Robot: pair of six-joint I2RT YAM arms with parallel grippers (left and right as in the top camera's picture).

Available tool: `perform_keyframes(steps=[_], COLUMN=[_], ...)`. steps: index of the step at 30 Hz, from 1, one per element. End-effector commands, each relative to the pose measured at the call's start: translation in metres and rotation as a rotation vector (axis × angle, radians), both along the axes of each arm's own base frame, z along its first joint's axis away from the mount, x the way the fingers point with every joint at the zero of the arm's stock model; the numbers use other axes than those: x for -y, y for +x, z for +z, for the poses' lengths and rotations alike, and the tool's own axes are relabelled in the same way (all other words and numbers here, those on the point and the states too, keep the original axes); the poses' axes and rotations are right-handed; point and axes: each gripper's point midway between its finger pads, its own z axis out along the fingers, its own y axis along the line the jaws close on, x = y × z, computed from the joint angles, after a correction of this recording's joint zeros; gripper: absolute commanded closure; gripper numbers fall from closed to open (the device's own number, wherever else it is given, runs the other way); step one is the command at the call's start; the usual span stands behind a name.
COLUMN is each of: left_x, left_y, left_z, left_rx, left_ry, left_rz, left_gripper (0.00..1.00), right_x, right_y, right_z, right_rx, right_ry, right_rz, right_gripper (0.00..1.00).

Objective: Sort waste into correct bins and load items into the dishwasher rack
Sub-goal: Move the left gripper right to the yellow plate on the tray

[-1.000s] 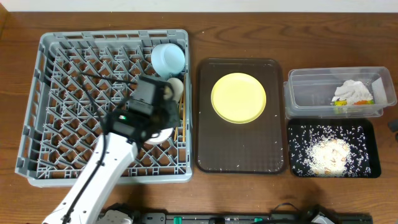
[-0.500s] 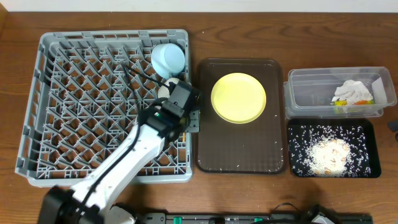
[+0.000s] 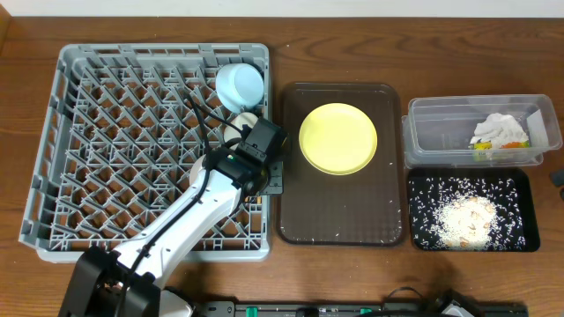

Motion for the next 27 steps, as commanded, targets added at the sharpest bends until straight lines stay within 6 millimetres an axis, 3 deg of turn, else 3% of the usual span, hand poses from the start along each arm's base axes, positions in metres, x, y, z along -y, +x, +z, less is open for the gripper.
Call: perform_keyframes(steps=[1,6,8,9,12,15,19,23,27], left_x=[0.005,0.005,0.007,0.009,0.018,0.028,0.047,0.071,0.092], left_y=[-0.016,-0.015,-0.009,-0.006,0.008,0.023,0.035,0.043,0.059], left_z=[-0.004,-0.002,0.007,0.014,0.049,0.096,0.133,0.137,0.116], left_rx=[-0.062,-0.056,-0.027,-0.008,0.084,0.212,0.353,0.4,0.414], left_ry=[-0.022,-0.025,-0.039,-0.049,-0.103,-0.183,-0.276,-0.316,-0.3], left_rz=[-0.031,-0.031,-0.028,-0.028,-0.03,-0.035,-0.064,-0.102,-0.114], left_gripper=[0.87,0.85,0.83,0.76,0.67,0.58,0.52,0.52,0.52], right_x=[0.002,0.002,0.002,0.002,0.002,0.002,0.002,0.002,0.002], right_y=[-0.002,-0.002,-0.002,-0.002,-0.002,-0.002,-0.002,-0.002,-0.002], right_z=[0.0,0.0,0.0,0.0,0.0,0.0,0.0,0.0,0.0], right_rx=[0.005,0.005,0.005,0.005,0.005,0.005,0.005,0.005,0.005], right_ry=[0.006,0.006,0.006,0.006,0.006,0.006,0.006,0.006,0.006], right_rz=[-0.021,-0.021,-0.021,-0.021,-0.021,-0.021,-0.021,-0.021,-0.021], right_gripper=[0.01,0.01,0.01,0.01,0.01,0.01,0.01,0.01,0.01])
